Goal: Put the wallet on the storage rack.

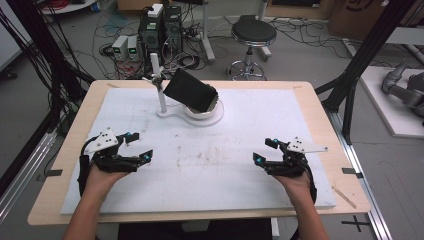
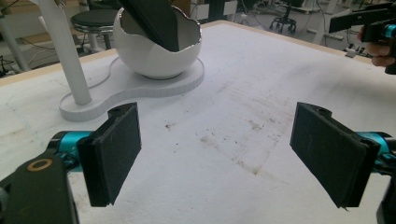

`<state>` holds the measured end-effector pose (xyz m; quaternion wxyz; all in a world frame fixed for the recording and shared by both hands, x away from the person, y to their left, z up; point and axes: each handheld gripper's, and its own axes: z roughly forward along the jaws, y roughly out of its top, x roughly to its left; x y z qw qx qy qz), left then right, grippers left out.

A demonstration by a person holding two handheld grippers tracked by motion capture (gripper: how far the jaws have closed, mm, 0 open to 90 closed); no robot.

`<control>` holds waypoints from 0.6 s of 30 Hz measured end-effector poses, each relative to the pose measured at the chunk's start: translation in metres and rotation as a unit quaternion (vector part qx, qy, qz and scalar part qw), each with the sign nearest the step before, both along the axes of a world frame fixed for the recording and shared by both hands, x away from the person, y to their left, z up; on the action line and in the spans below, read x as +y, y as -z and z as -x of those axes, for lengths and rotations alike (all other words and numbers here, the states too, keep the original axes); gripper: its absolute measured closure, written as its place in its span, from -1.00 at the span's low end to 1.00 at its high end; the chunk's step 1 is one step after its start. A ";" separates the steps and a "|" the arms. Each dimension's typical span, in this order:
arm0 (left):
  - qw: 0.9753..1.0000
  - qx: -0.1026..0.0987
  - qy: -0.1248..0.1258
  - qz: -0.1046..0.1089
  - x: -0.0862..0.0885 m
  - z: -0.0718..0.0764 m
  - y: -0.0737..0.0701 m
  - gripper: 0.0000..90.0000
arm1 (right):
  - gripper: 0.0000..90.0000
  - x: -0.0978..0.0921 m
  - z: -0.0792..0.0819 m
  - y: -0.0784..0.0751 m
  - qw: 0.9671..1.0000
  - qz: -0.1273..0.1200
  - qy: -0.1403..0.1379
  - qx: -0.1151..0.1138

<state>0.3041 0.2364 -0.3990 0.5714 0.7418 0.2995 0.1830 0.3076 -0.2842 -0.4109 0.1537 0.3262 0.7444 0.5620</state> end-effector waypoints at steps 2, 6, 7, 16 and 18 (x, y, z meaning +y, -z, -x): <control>1.000 -0.002 0.003 0.001 0.000 0.001 0.001 -0.64 | -0.53 -0.002 0.000 0.000 1.000 0.000 0.001 0.000; 1.000 -0.004 0.009 0.003 0.001 0.002 0.004 -0.64 | -0.53 -0.004 -0.001 0.001 1.000 0.002 0.005 -0.001; 1.000 -0.005 0.009 0.003 0.001 0.002 0.005 -0.64 | -0.53 -0.005 -0.001 0.001 1.000 0.002 0.006 0.001; 1.000 -0.003 0.009 -0.001 0.000 0.003 0.009 -0.64 | -0.53 -0.004 -0.001 0.001 1.000 0.009 0.005 0.002; 1.000 -0.003 0.010 -0.001 0.000 0.003 0.009 -0.64 | -0.53 -0.003 -0.002 0.001 1.000 0.009 0.005 -0.002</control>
